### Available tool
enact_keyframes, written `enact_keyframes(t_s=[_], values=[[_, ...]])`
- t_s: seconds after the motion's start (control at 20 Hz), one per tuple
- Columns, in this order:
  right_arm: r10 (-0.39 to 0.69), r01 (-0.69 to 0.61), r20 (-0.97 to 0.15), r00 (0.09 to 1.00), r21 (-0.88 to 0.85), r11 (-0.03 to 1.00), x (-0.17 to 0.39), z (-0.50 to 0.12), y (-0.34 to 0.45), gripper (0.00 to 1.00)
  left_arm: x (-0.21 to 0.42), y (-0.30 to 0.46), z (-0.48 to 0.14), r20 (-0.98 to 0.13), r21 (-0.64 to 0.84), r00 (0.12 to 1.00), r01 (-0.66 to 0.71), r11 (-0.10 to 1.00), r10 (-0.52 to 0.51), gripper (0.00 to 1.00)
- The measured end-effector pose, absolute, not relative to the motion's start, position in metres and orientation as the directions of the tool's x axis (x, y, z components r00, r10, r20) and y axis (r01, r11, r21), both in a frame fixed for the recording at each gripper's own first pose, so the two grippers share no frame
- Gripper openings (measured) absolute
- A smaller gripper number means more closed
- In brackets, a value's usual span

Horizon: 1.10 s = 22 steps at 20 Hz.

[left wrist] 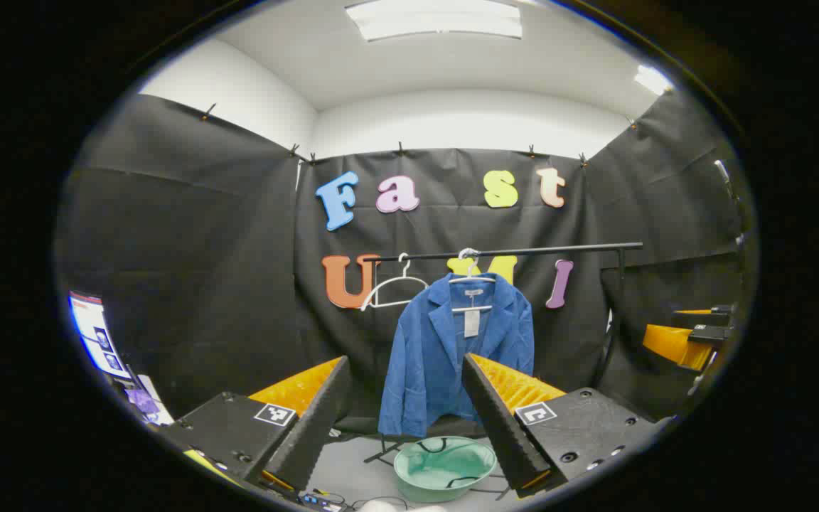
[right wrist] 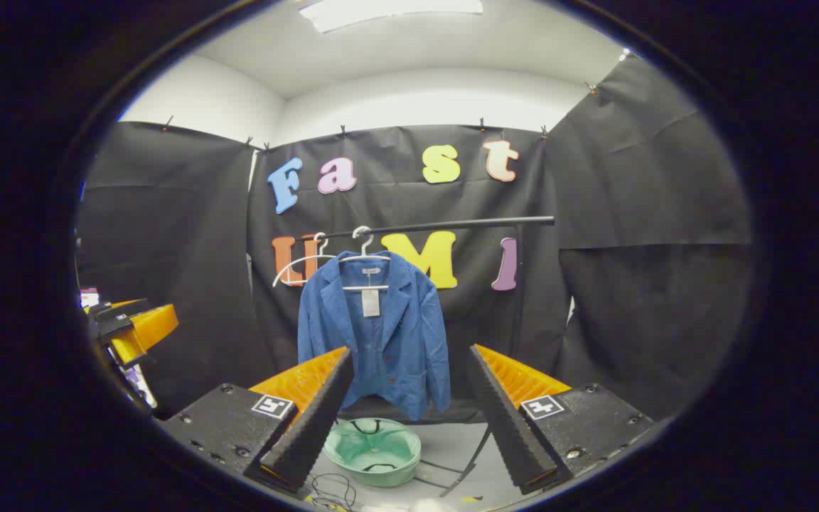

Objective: Grasp the clothes on the hanger with both hands and then place them into the laundry hamper below.

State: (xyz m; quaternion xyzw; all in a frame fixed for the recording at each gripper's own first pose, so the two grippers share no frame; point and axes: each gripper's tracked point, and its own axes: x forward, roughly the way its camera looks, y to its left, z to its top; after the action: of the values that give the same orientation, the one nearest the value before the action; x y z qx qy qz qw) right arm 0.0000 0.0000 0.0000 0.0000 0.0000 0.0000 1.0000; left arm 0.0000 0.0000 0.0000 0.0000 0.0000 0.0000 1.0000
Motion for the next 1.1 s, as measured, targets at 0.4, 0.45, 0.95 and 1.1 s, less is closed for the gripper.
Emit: enact_keyframes(t_s=[0.4,0.45,0.95,1.1], values=[[-0.060,0.060,0.017,0.998,0.023,0.998,-0.006,-0.003,0.003,1.00,0.005,0.014,0.001,0.000,-0.021,0.999,0.033,0.999,-0.033,1.00],[-0.068,0.067,0.022,0.997,0.022,0.997,-0.006,-0.002,0.002,1.00,0.005,0.016,0.000,-0.002,-0.016,0.999,0.034,0.999,-0.034,1.00],[-0.056,0.056,0.015,0.998,0.023,0.998,0.049,-0.013,-0.004,1.00,0.051,0.006,-0.003,0.016,-0.028,0.998,0.053,0.998,-0.053,1.00],[-0.030,0.030,0.003,1.000,0.011,1.000,0.088,-0.020,-0.005,1.00,0.085,-0.009,-0.009,0.024,-0.026,0.997,0.078,0.997,-0.077,0.92]])
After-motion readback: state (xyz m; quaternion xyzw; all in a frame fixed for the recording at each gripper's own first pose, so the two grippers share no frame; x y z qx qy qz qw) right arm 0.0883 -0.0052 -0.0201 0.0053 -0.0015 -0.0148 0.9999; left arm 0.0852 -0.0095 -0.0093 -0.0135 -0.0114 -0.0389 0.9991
